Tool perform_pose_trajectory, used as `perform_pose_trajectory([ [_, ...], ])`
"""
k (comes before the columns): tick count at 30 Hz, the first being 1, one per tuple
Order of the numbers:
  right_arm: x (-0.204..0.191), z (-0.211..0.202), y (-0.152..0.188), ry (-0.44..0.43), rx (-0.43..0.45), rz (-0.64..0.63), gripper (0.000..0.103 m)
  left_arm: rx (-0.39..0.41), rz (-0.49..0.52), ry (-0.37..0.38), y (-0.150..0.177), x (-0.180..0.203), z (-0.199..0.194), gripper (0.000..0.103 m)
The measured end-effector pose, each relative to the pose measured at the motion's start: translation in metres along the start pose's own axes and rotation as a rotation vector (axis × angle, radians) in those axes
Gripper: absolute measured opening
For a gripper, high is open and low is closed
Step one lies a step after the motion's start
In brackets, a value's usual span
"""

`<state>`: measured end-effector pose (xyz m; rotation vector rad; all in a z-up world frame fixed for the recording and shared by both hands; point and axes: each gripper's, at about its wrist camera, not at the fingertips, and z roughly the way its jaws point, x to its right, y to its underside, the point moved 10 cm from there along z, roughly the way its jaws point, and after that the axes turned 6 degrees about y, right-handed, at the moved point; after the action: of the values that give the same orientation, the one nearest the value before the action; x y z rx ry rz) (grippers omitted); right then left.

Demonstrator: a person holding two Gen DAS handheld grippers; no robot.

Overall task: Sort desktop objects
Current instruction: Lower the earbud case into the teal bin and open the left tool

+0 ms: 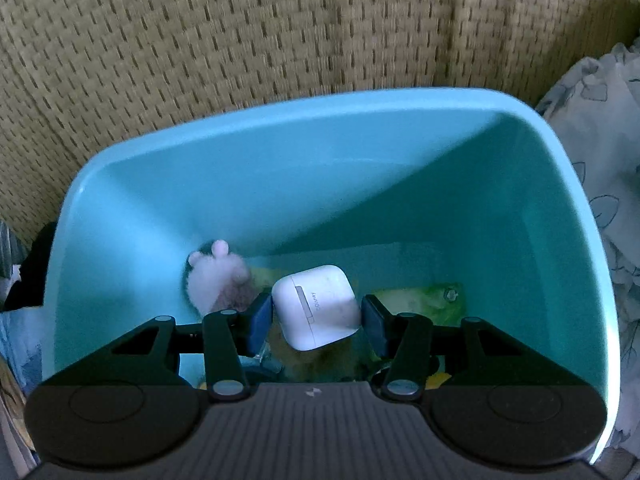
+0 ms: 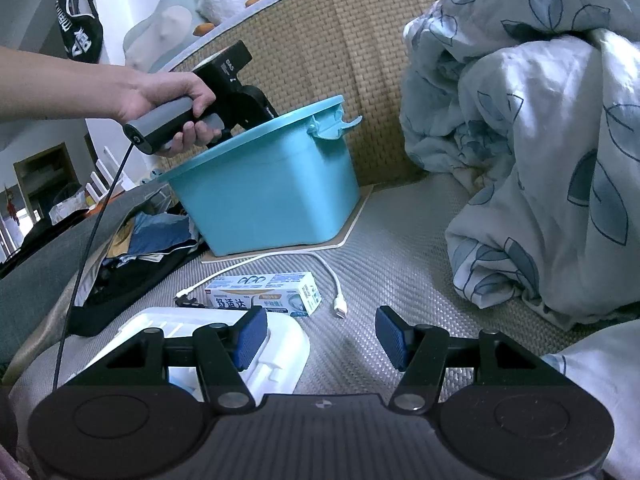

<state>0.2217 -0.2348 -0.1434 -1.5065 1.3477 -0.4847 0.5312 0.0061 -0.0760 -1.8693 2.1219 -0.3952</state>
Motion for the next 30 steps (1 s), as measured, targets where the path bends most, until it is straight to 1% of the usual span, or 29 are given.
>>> perform_pose_trajectory([
  [4,0.0,0.0,0.0,0.0,-0.001,0.0,0.064,-0.026,0.005,0.009,0.001,0.0,0.005,0.053],
  [10,0.001,0.001,0.0,-0.001,-0.002,0.003,0.064,-0.069,0.037,0.002,0.004,0.004,0.012,0.053],
  [13,0.001,0.0,0.0,-0.003,-0.002,0.006,0.064,-0.082,0.013,0.018,0.005,0.002,0.014,0.053],
  [30,0.001,0.0,0.0,-0.009,-0.006,0.012,0.064,-0.114,0.025,0.004,0.011,0.003,0.004,0.053],
])
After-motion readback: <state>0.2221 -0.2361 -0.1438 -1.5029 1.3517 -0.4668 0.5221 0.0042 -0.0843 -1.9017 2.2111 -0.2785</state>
